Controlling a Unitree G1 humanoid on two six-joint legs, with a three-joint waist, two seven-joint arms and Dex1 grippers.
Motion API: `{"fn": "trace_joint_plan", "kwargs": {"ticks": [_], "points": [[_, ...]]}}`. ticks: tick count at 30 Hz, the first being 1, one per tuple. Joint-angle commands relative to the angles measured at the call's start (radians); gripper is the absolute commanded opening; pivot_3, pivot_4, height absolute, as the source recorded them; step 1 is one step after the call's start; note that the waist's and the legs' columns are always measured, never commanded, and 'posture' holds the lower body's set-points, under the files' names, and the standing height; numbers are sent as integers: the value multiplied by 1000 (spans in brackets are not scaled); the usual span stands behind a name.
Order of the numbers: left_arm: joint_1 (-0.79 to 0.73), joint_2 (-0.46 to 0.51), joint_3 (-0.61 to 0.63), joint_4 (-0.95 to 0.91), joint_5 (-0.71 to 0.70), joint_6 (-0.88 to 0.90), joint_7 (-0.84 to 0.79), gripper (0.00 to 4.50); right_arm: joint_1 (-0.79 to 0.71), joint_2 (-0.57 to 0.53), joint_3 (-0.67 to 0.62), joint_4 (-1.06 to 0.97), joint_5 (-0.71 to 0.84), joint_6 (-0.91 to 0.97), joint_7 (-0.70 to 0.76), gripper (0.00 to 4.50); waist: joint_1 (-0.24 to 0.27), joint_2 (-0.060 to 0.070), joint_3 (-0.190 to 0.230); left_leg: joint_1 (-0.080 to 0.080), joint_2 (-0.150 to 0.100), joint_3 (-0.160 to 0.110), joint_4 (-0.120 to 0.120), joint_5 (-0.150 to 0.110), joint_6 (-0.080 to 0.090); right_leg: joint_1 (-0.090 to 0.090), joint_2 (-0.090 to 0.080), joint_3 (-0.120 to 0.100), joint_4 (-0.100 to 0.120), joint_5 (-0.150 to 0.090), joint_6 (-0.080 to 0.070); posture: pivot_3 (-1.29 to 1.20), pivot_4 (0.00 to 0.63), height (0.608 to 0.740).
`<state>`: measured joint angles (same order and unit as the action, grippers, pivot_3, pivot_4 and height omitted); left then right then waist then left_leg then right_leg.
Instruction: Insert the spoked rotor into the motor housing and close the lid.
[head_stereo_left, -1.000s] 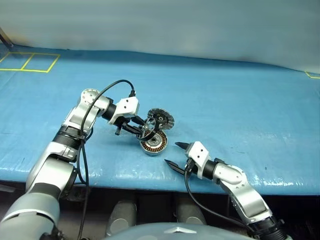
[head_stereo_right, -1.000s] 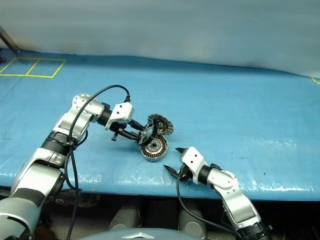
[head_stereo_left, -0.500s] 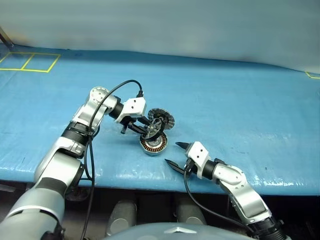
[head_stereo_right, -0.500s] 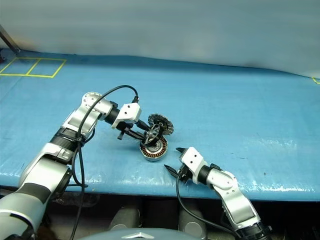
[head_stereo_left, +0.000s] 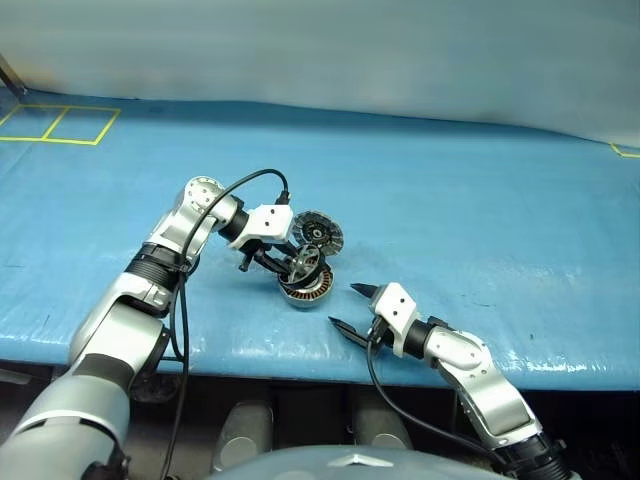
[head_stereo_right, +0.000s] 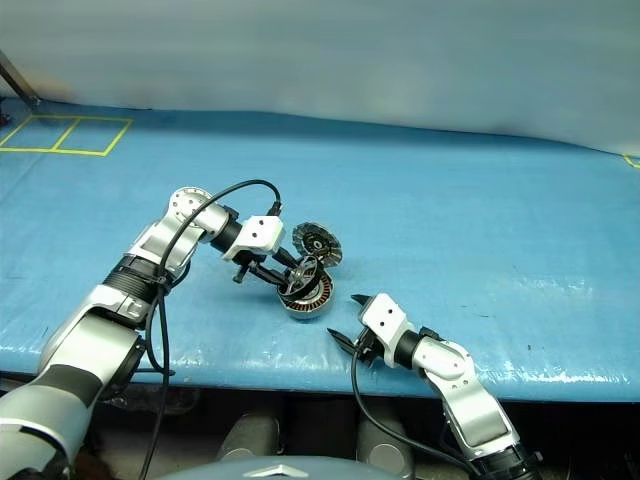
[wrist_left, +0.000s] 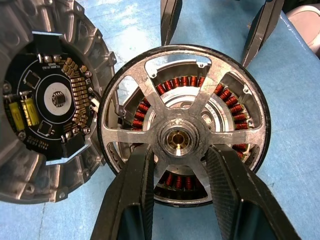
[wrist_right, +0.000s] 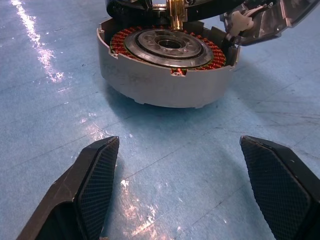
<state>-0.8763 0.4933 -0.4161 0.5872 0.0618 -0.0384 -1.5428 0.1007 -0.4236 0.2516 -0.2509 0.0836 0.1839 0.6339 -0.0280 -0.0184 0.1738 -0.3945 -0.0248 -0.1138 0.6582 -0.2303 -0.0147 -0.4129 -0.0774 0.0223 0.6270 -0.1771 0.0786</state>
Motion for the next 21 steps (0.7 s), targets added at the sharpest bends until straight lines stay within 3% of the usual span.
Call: {"fn": "trace_joint_plan", "kwargs": {"ticks": [1,6,7,12,21], "points": [[-26,4,0,5,12,-17,-2,1417,-11,4,-5,-21,4,-15,1,4078,0,0,0,0,0,0,0,0,0,0,0,0,0,0,0,0,150,740],[-37,0,-8,24,23,-51,-7,1417,-11,5,-5,-21,2,-16,-3,4078,0,0,0,0,0,0,0,0,0,0,0,0,0,0,0,0,150,740],[-40,1,-13,27,27,-55,-11,1989,-12,6,-5,-20,2,-16,-3,4078,0,0,0,0,0,0,0,0,0,0,0,0,0,0,0,0,150,740],[-50,-15,0,49,43,-92,53,3507,-13,12,-5,-18,3,-17,-7,4078,2,0,0,0,0,0,0,0,0,0,0,0,0,0,0,0,150,740],[-10,-15,79,-72,-78,33,38,3507,-8,18,-11,-22,1,-11,-22,4078,1,0,0,0,0,0,0,0,0,0,0,0,0,0,0,0,150,740]]}}
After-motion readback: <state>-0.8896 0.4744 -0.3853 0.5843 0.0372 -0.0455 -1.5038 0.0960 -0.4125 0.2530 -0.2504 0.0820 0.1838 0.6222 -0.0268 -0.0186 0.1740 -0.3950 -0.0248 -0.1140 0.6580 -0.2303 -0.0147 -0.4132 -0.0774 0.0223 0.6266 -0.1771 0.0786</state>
